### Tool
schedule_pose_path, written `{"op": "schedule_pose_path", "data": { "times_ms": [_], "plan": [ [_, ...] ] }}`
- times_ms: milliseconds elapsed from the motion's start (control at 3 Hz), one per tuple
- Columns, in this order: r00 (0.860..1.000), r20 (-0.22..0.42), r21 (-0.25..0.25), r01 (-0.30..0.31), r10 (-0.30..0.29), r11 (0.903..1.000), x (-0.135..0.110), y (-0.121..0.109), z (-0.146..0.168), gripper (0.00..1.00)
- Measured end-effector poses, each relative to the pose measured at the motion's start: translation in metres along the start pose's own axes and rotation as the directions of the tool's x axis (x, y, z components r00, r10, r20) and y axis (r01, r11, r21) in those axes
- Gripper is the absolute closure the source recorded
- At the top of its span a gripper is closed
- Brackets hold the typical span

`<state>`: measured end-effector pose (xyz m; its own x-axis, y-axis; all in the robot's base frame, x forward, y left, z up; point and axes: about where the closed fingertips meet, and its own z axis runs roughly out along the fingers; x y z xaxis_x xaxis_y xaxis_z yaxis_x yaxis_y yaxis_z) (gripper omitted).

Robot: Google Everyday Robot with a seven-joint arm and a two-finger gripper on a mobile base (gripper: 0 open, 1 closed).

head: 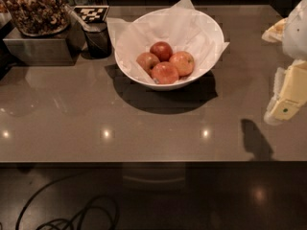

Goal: Pick apple from white bowl

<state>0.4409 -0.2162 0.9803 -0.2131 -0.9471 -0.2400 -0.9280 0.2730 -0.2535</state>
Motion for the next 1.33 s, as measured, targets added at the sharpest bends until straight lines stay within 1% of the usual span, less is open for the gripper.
{"op": "schedule_pose_path", "data": {
  "times_ms": [333, 667, 1000, 1333],
  "plan": [
    [0.995, 0.097, 0.003, 0.025, -0.025, 0.9997, -0.017, -0.024, -0.001, 0.00],
    [0.974, 0.217, 0.014, 0.058, -0.060, 0.9982, -0.049, -0.064, -0.007, 0.00],
    [0.942, 0.318, 0.018, 0.105, -0.105, 0.9943, -0.082, -0.099, -0.010, 0.00],
    [0.912, 0.380, -0.011, 0.174, -0.157, 0.9847, -0.123, -0.124, 0.003, 0.00]
  ]
}}
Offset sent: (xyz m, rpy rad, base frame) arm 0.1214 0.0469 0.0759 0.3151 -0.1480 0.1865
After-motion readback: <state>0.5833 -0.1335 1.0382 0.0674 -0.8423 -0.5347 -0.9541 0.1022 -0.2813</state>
